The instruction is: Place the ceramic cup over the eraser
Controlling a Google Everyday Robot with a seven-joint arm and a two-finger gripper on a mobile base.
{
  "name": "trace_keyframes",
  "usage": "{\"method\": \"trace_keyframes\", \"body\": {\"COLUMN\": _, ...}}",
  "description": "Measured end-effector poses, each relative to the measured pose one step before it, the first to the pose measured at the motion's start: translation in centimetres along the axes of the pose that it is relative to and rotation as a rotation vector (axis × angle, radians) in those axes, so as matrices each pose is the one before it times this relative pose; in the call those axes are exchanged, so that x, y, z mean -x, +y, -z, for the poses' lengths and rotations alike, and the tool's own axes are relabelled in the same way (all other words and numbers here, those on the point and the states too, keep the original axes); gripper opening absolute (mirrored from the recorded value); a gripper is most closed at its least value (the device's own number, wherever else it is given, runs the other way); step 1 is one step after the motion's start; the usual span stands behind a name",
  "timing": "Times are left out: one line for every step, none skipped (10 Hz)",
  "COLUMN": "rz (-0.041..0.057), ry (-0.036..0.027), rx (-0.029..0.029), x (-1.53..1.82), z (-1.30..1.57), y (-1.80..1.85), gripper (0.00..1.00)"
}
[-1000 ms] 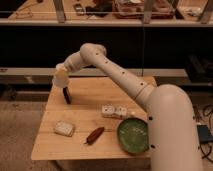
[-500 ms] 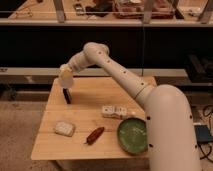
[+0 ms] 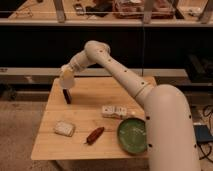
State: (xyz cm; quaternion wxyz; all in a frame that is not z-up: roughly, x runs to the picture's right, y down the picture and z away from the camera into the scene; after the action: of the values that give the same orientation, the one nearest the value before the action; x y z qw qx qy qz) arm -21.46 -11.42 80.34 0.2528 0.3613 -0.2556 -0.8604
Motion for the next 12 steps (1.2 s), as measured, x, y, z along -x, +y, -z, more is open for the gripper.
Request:
{"method": "trace_keyframes", "body": {"rz": 0.00422, "ry": -0.00179, "rx": -0.00494, "x": 0.033, "z": 0.024, "y": -0.052, "gripper": 0.00}}
{"method": "trace_keyframes", "body": {"rz": 0.00345, "ry": -0.00367, "rx": -0.00590, "x": 0.187, "z": -0.117, "y": -0.104, "gripper": 0.00}}
{"method": "trace_keyframes", "body": {"rz": 0.00390, "ry": -0.00769, "rx": -0.00531, "x": 0.368, "z": -0.218, "y": -0.143, "gripper": 0.00}}
{"method": "trace_keyframes", "body": {"rz": 0.00324, "ry": -0.00927, "rx": -0.00559, "x": 0.465, "z": -0.430, "y": -0.189, "gripper": 0.00}}
{"method": "trace_keyframes", "body": {"rz": 0.00318, "ry": -0.01693, "rx": -0.01234, "x": 0.869, "z": -0.934, "y": -0.425, "gripper": 0.00}}
{"method": "trace_keyframes", "body": {"rz": 0.00238, "ry": -0.01883, "rx": -0.01943, "x": 0.948, "z": -1.264, "y": -0.619, "gripper": 0.00}}
{"method": "trace_keyframes", "body": {"rz": 0.00153, "ry": -0.01515, "rx": -0.01953, "x": 0.756, "z": -1.060, "y": -0.569, "gripper": 0.00}}
{"method": "trace_keyframes", "body": {"rz": 0.00216, "ry": -0.01569, "rx": -0.01746, "x": 0.710, "z": -0.951, "y": -0.482, "gripper": 0.02}}
{"method": "trace_keyframes", "body": {"rz": 0.00219, "ry": -0.01728, "rx": -0.01211, "x": 0.686, "z": -0.885, "y": -0.292, "gripper": 0.07}}
{"method": "trace_keyframes", "body": {"rz": 0.00043, "ry": 0.00233, "rx": 0.00245, "x": -0.157, "z": 0.181, "y": 0.072, "gripper": 0.07}}
{"method": "trace_keyframes", "body": {"rz": -0.00097, "ry": -0.00109, "rx": -0.00040, "x": 0.121, "z": -0.029, "y": 0.003, "gripper": 0.07}}
{"method": "trace_keyframes", "body": {"rz": -0.00116, "ry": 0.00076, "rx": 0.00199, "x": 0.042, "z": 0.140, "y": 0.084, "gripper": 0.07}}
